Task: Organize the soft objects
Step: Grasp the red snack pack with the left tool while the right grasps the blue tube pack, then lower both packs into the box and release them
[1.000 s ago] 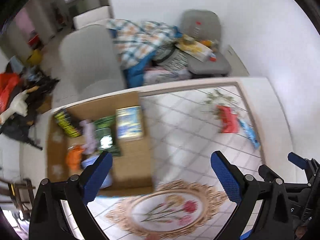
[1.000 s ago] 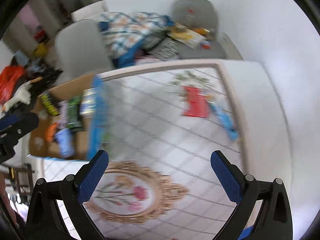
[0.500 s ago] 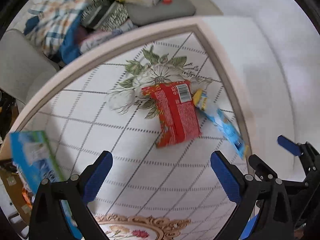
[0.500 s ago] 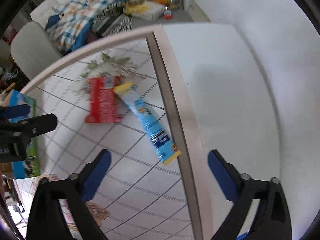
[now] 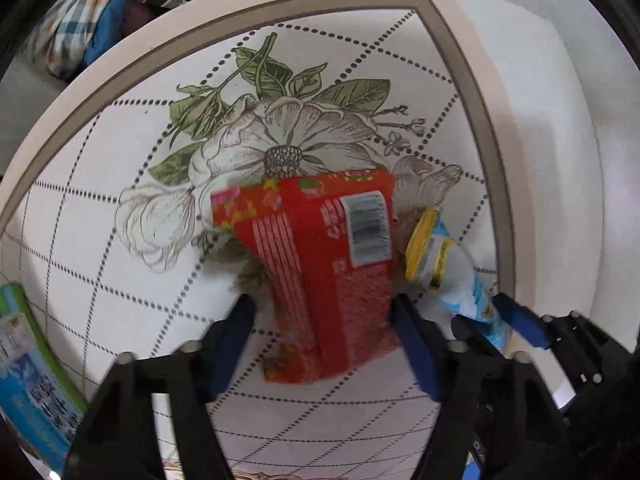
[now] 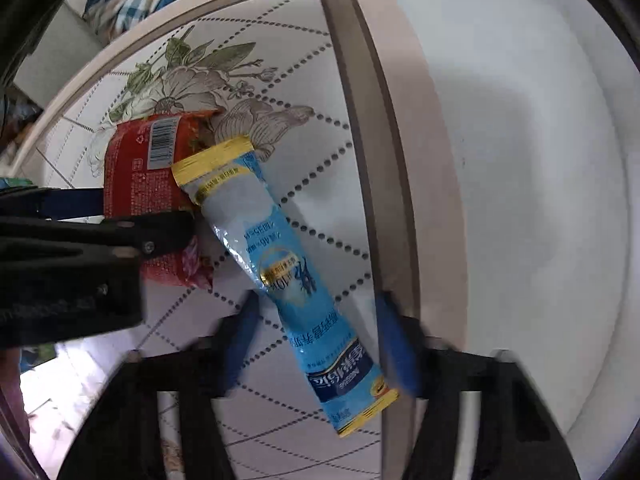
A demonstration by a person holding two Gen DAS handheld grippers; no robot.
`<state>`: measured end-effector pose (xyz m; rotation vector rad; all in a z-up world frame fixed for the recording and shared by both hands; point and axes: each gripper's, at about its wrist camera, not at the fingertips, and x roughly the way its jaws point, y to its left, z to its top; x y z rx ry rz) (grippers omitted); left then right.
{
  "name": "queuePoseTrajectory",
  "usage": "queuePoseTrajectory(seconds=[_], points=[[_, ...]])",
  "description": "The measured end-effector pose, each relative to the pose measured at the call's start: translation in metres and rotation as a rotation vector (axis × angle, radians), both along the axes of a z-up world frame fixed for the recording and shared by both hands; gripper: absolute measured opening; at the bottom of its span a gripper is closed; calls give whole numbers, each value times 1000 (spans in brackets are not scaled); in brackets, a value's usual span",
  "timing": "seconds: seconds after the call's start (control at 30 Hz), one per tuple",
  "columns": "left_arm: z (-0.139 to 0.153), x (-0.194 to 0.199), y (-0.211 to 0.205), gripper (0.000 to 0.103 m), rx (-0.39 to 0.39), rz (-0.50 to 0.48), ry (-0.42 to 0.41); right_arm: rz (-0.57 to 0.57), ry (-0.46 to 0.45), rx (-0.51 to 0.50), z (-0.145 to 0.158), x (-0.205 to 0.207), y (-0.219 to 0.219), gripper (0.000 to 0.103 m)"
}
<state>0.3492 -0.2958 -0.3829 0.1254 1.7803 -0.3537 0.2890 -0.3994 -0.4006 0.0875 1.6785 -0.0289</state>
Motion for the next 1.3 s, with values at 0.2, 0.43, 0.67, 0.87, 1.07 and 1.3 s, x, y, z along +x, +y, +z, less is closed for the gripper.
queuePoseTrajectory(seconds=[0.2, 0.43, 0.67, 0.87, 1.07, 1.3], points=[[9, -15, -1, 49, 14, -11, -62, -39, 32, -69, -2, -18, -3, 23], [16, -36, 10, 44, 10, 24, -86, -149, 34, 3, 4, -47, -8, 17], [59, -67, 45, 42, -64, 72, -133, -223, -32, 108, 36, -72, -2, 16], [122, -96, 98, 42, -142, 139, -203, -236, -104, 207, 84, -84, 31, 16], [197, -105, 174, 42, -197, 195, -305, -203, -191, 309, 148, -89, 91, 16], [228, -123, 305, 42, -151, 324, -343, -99, -255, 396, 211, -104, 207, 16]])
